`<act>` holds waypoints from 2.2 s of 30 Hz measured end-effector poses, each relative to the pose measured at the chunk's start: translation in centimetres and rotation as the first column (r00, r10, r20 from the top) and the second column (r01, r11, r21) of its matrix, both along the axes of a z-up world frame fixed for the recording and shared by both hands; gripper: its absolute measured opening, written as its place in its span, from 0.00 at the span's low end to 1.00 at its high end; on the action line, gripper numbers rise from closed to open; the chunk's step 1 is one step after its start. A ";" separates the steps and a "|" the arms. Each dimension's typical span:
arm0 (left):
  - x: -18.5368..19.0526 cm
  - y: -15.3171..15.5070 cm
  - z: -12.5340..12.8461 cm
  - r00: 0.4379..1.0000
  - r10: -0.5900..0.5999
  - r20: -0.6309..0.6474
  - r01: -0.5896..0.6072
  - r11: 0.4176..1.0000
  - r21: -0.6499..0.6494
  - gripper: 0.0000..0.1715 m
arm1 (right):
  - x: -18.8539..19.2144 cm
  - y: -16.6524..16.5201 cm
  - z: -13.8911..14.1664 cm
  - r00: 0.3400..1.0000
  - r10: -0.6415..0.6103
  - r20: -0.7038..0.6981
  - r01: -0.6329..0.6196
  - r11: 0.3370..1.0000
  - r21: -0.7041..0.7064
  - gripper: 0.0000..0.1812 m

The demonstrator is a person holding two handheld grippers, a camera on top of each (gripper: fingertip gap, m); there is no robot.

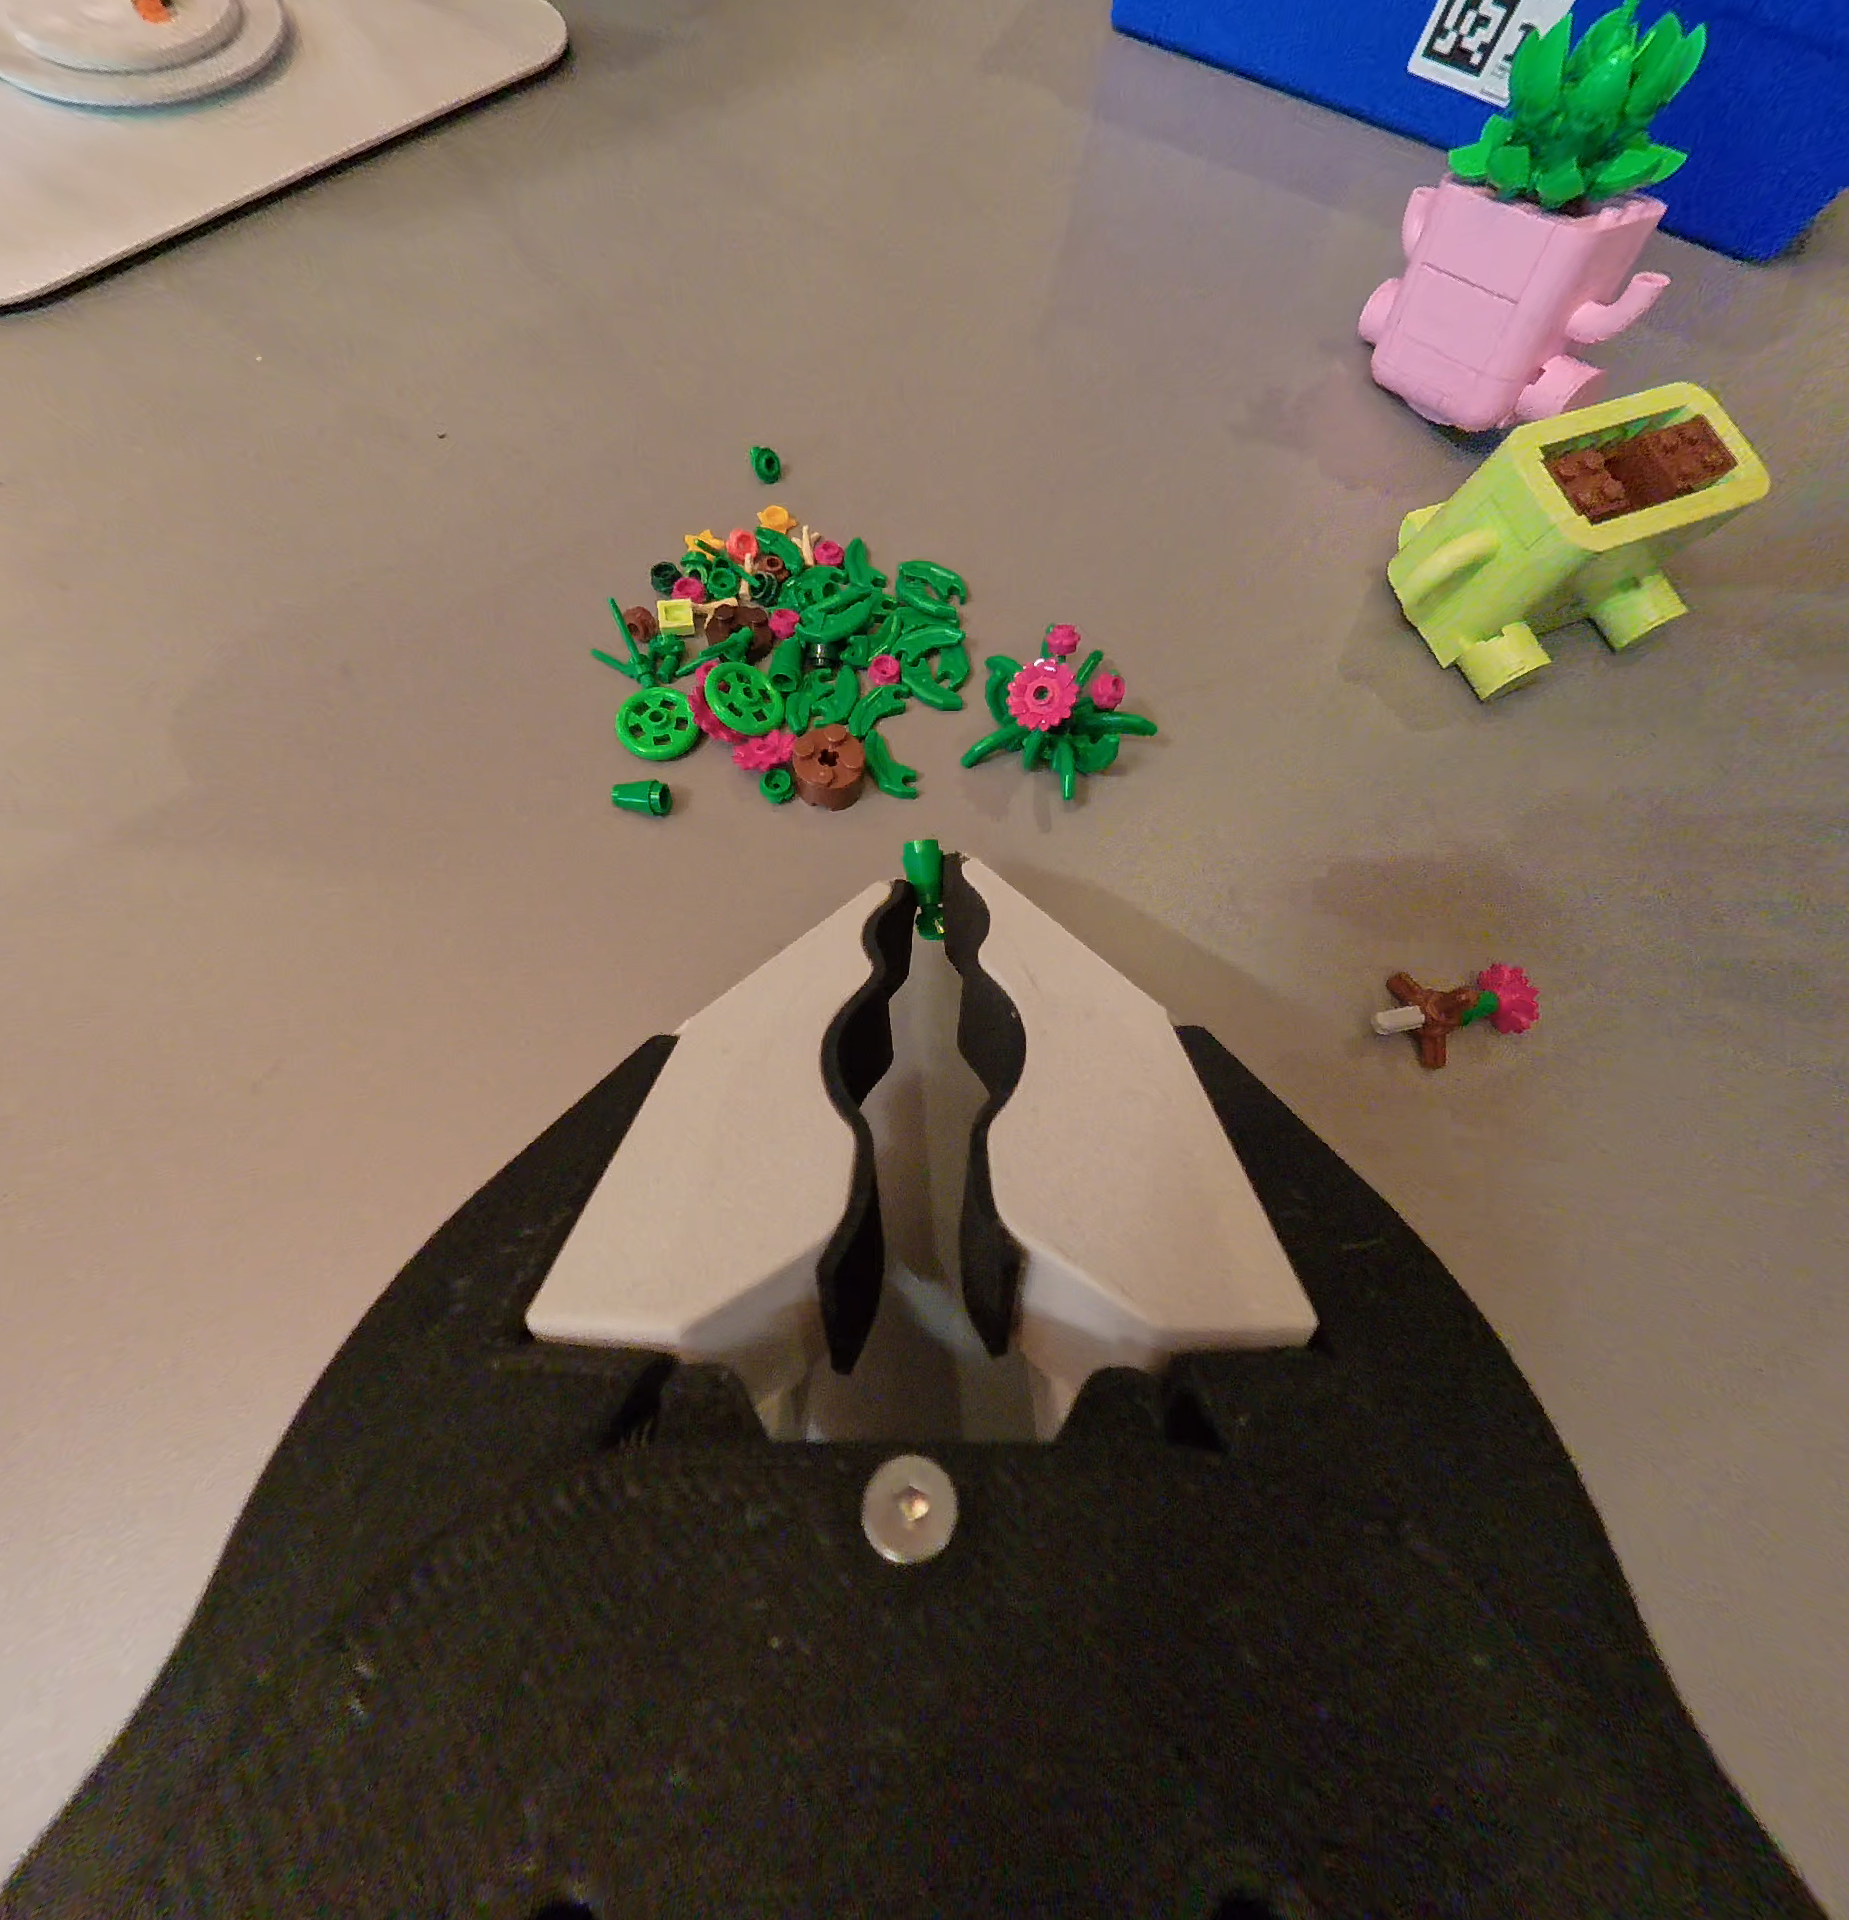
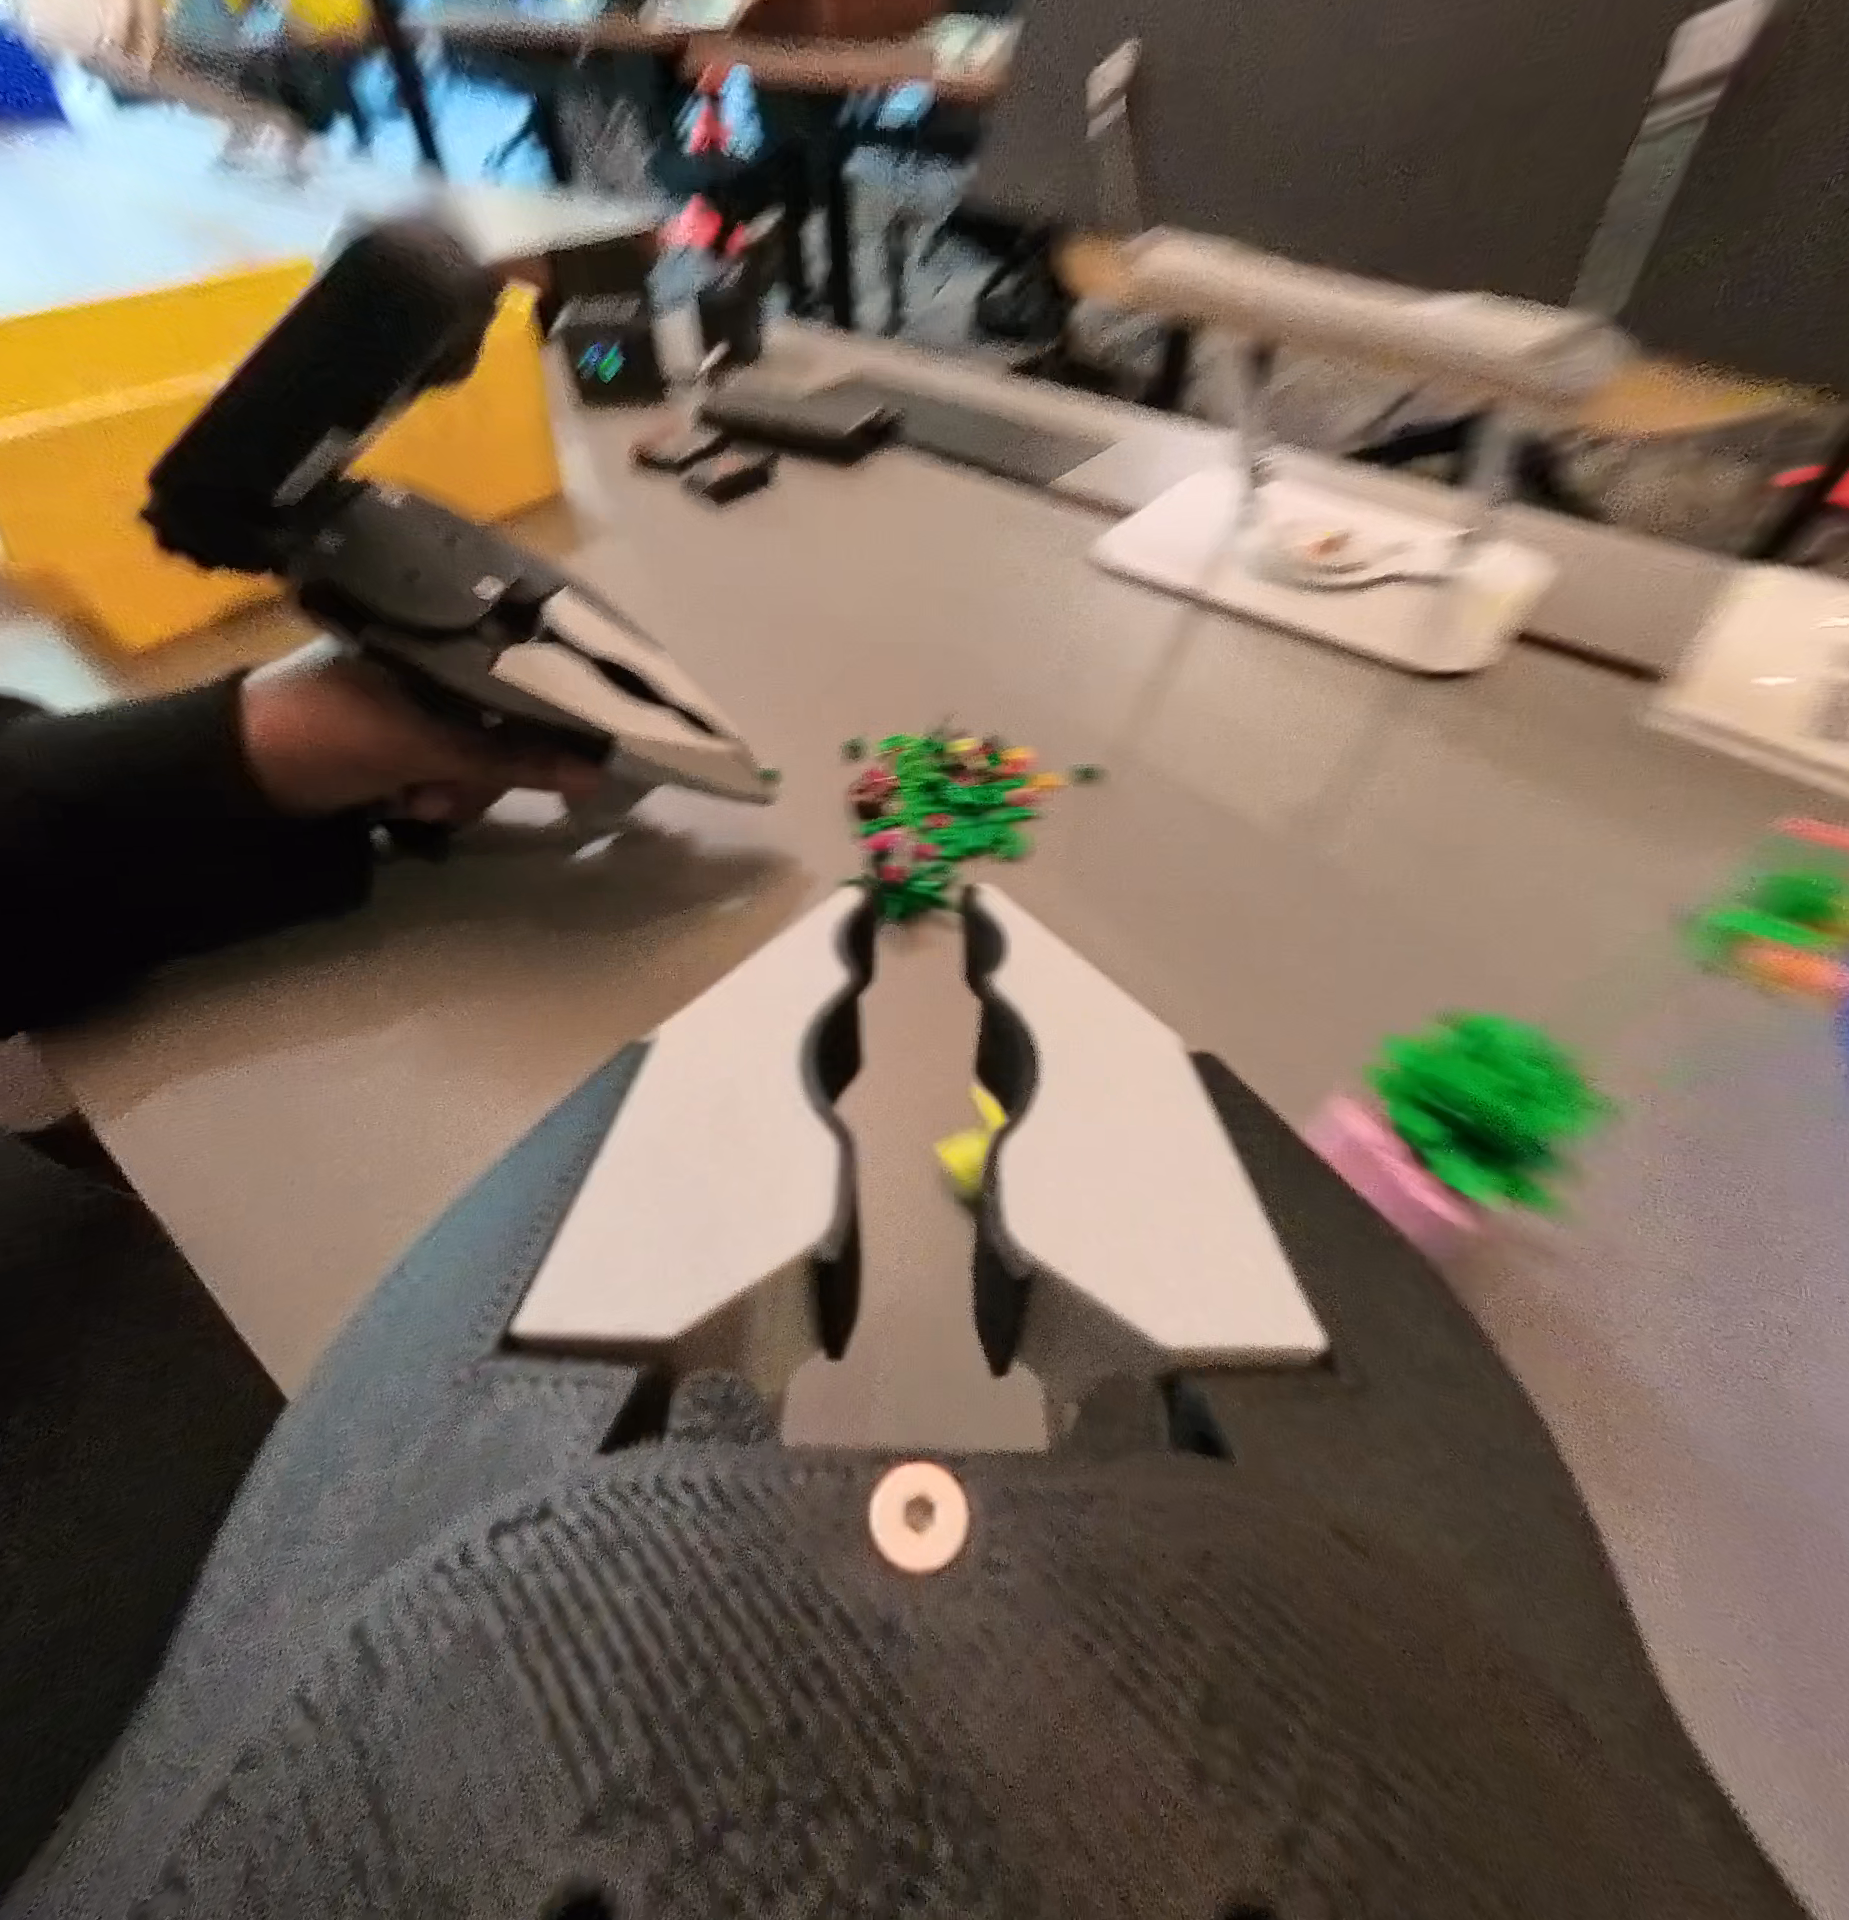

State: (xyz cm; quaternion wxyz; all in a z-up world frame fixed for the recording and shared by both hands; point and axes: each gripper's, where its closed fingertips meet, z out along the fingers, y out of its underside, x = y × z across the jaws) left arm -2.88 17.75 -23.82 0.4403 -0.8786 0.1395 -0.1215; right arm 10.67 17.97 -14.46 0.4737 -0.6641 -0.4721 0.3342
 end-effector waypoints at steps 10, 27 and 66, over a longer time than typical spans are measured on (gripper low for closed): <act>0.1 0.0 -0.4 1.000 -0.005 -0.011 0.004 1.000 -0.030 0.01 | 38.2 12.6 -8.3 0.593 -0.610 0.526 0.752 0.653 -0.090 0.00; 0.2 0.0 -1.0 0.999 -0.012 -0.041 0.011 0.999 -0.045 0.01 | 37.7 12.1 -11.7 0.597 -0.504 0.624 0.734 0.657 -0.170 0.00; -0.1 0.0 -0.1 1.000 0.001 0.000 -0.001 1.000 -0.018 0.01 | 36.8 13.4 -9.6 0.538 -0.611 0.581 0.777 0.626 -0.062 0.00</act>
